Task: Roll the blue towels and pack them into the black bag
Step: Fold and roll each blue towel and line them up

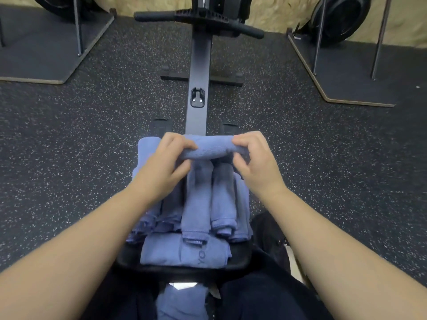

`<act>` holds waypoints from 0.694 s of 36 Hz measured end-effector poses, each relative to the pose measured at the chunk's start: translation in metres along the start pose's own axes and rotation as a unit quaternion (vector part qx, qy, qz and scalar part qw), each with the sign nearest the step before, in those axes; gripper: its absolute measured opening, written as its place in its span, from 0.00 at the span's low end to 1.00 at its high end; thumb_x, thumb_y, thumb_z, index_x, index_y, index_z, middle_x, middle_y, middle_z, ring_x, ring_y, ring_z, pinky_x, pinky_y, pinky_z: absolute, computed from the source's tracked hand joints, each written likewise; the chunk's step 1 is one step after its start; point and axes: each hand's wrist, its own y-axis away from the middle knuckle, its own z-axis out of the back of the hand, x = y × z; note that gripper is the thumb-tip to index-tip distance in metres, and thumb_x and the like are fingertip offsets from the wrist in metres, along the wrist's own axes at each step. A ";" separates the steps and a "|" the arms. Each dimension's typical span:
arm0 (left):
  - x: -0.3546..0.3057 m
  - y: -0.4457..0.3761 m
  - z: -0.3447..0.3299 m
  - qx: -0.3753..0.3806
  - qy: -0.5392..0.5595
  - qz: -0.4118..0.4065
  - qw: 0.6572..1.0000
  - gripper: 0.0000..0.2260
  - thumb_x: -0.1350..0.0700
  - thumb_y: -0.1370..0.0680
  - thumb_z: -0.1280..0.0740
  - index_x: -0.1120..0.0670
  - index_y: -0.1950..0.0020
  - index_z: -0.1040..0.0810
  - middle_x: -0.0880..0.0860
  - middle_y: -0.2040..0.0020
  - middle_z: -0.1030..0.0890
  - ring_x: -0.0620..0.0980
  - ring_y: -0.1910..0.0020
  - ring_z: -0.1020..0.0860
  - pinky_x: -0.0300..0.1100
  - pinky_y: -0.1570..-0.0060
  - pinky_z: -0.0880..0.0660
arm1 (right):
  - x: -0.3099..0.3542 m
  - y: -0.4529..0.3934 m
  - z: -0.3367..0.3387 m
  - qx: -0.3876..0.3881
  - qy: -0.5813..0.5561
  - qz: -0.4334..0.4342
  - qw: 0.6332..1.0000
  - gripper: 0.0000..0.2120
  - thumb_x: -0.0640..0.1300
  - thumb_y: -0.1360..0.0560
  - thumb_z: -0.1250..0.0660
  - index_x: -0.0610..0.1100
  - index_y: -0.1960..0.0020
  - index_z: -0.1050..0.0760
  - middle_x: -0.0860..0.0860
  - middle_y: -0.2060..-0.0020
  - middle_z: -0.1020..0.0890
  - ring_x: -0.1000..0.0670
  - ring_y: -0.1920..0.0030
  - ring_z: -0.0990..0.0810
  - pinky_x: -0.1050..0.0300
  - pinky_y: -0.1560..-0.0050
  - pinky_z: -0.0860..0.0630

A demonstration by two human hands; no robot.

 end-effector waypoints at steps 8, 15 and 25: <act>-0.004 -0.010 0.010 -0.002 -0.012 -0.036 0.999 0.13 0.53 0.28 0.43 0.47 0.44 0.30 0.51 0.47 0.31 0.44 0.49 0.30 0.28 0.48 0.35 | 0.001 -0.012 0.007 -0.029 -0.001 0.073 0.997 0.13 0.32 0.30 0.40 0.41 0.46 0.30 0.38 0.53 0.24 0.48 0.49 0.28 0.69 0.42 0.34; -0.012 0.003 0.018 0.008 -0.011 -0.044 0.999 0.12 0.52 0.27 0.43 0.46 0.44 0.31 0.44 0.47 0.34 0.45 0.49 0.30 0.32 0.47 0.34 | 0.014 -0.005 0.016 -0.033 -0.006 0.109 0.993 0.13 0.32 0.30 0.40 0.41 0.47 0.31 0.38 0.55 0.24 0.47 0.50 0.27 0.66 0.44 0.33; -0.034 0.049 0.022 0.039 -0.027 -0.049 0.998 0.10 0.52 0.27 0.42 0.45 0.46 0.31 0.42 0.49 0.32 0.49 0.48 0.29 0.50 0.38 0.32 | 0.035 0.041 0.029 0.011 -0.015 0.098 0.995 0.12 0.34 0.30 0.40 0.41 0.46 0.31 0.39 0.55 0.23 0.50 0.50 0.27 0.72 0.42 0.35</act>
